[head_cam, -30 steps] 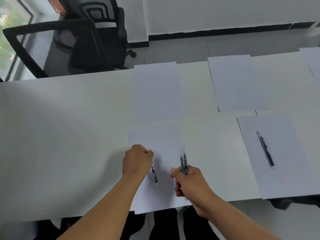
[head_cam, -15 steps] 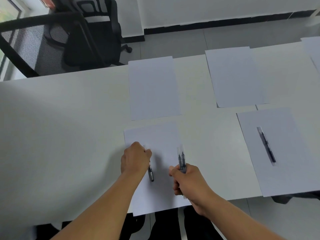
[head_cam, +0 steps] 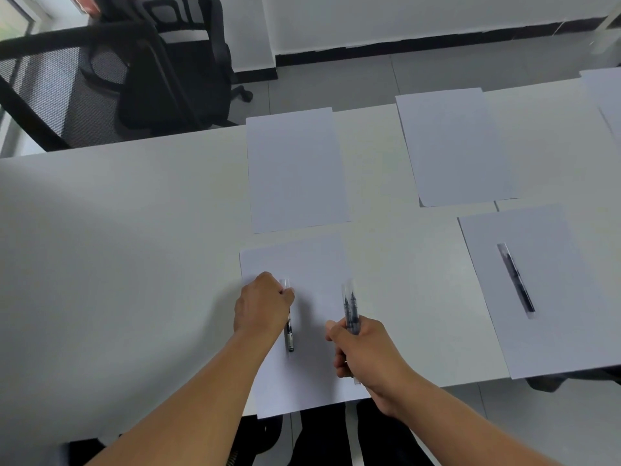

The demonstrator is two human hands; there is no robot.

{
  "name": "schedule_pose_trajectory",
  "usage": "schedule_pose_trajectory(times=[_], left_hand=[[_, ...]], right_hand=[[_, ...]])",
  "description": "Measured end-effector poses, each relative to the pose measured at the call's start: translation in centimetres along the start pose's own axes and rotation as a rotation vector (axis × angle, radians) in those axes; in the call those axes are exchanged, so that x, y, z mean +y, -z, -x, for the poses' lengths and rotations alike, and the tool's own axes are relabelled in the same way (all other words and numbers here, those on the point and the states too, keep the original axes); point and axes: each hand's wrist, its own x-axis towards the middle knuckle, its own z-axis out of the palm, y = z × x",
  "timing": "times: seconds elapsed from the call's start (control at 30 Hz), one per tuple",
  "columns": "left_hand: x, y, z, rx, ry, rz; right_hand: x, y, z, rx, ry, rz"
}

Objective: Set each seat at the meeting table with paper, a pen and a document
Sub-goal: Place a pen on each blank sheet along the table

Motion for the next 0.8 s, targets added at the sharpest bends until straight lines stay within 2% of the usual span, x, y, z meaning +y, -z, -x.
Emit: schedule_pose_trajectory(times=[0.47,0.8], left_hand=[[-0.1,0.7,0.0,-0.036,-0.047,-0.051],[1.3,2.9,2.1,-0.033,-0.098,-0.003]], right_hand=[[-0.6,0.1,1.3,0.017,0.033,-0.015],[-2.5,0.5,3.6,0.044,0.085,-0.033]])
